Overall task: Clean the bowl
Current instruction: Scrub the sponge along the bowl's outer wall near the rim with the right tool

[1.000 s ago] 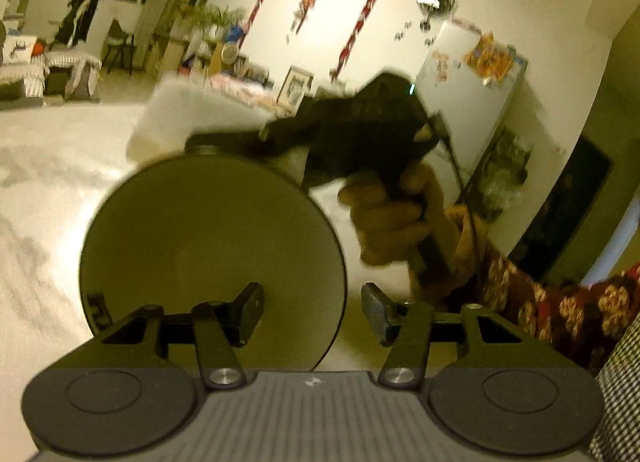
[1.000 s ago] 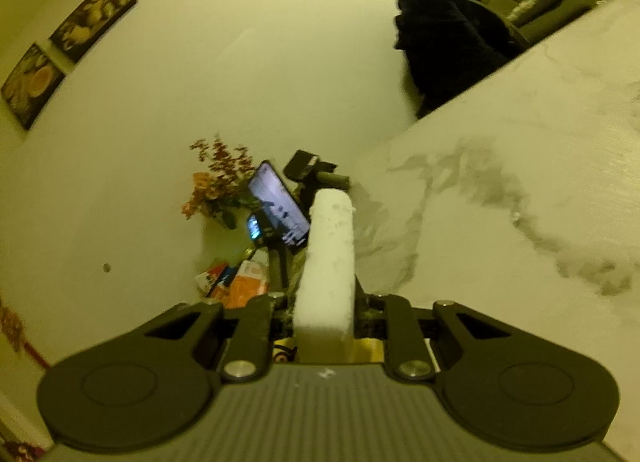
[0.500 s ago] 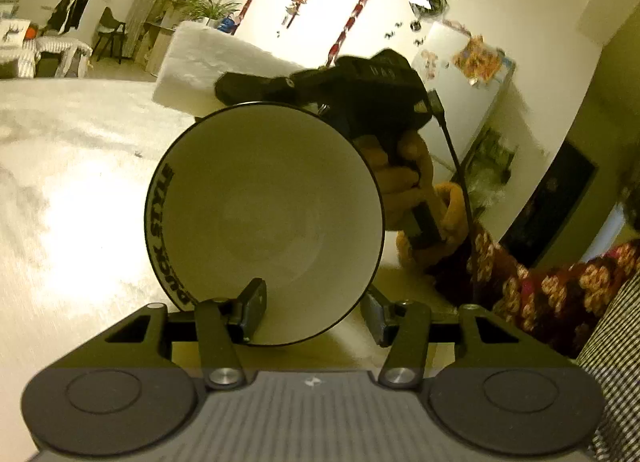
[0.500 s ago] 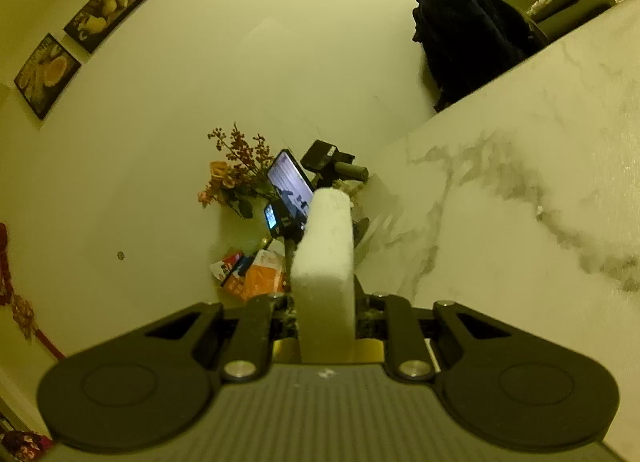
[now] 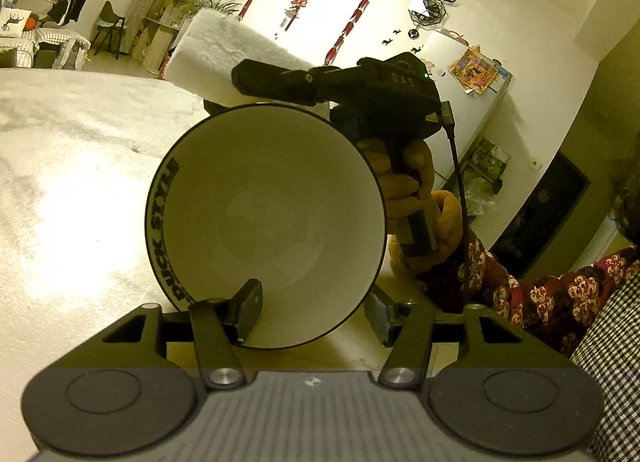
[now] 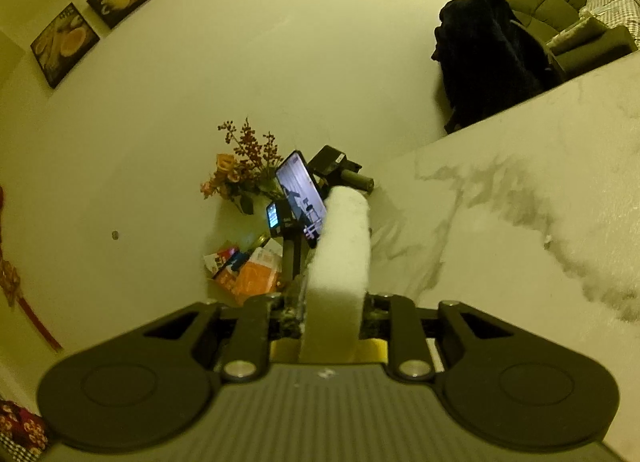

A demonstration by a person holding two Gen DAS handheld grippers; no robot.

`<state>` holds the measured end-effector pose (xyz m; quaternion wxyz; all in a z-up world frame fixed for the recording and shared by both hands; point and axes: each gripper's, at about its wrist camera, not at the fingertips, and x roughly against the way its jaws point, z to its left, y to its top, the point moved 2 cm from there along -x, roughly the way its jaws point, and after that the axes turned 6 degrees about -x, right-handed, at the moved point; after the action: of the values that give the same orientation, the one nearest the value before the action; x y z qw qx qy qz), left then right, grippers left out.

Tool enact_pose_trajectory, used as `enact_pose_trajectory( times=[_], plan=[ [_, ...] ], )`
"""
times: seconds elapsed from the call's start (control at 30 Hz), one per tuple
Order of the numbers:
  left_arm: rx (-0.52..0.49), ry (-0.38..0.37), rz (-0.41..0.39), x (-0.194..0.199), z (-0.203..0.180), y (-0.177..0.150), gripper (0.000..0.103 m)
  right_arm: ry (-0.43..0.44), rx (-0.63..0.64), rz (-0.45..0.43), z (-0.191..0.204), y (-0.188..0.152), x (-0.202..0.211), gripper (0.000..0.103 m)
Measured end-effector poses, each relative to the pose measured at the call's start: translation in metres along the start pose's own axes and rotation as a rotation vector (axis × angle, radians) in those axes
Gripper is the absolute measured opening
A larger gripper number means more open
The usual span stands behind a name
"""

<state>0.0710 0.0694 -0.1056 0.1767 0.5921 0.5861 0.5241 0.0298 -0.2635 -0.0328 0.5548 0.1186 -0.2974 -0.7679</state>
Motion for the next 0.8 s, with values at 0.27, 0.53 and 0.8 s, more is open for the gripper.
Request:
enact_pose_trajectory(
  times=[0.27, 0.53, 0.8],
  plan=[
    [-0.002, -0.001, -0.002, -0.001, -0.001, -0.001, 0.057, -0.446, 0.008, -0.104, -0.020, 0.007, 0.001, 0.021],
    [0.002, -0.005, -0.003, 0.000, 0.000, -0.001, 0.057, -0.615, 0.207, -0.102, -0.005, -0.002, -0.015, 0.019],
    [0.004, -0.006, -0.004, 0.000, 0.000, -0.001, 0.058, -0.503, 0.130, -0.097, -0.010, 0.003, -0.013, 0.018]
  ],
)
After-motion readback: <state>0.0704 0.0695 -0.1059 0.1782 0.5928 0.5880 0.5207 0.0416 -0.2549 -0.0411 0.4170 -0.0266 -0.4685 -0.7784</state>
